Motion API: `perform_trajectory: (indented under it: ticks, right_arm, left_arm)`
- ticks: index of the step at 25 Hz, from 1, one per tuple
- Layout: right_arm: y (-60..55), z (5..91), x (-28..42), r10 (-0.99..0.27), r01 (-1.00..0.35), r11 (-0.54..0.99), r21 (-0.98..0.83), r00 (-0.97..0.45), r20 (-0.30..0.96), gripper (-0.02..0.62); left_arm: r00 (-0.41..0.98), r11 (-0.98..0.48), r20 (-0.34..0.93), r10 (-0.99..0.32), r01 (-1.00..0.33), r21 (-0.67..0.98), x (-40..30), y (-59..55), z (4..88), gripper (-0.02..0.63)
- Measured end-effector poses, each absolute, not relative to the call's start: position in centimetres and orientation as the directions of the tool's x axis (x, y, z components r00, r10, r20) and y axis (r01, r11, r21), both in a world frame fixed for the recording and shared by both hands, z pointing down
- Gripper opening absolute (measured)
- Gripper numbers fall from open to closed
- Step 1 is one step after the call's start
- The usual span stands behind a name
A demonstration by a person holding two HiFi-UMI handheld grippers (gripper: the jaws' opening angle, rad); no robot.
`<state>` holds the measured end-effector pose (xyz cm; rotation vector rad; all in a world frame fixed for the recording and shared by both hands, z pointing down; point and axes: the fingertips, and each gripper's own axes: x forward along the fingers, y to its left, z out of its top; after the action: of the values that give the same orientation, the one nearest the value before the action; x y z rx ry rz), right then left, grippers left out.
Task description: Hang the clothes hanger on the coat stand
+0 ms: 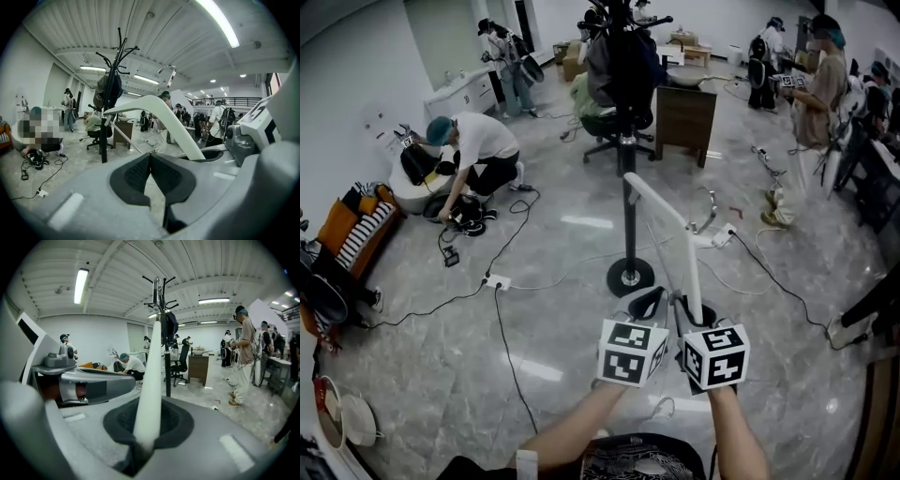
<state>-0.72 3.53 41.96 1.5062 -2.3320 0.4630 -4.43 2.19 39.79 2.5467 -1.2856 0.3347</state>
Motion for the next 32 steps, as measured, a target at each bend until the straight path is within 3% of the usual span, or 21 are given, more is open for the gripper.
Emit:
perform_trajectory:
  ticks: [18, 32]
  right_arm:
    - [-3.5, 42.2, 11.4, -0.798, -0.904, 0.412, -0.112, -0.418, 0.434, 0.035]
    - [-7.7, 42.8, 12.8, -0.782, -0.891, 0.436, -0.127, -0.445, 0.437, 0.035]
  left_arm:
    - [0.545, -0.544, 0.331, -0.771, -0.833, 0.104, 7.5, -4.9, 39.7, 0.006]
    - [0.520, -0.518, 0.344, -0.782, -0.849, 0.105, 8.9, -9.0, 40.3, 0.006]
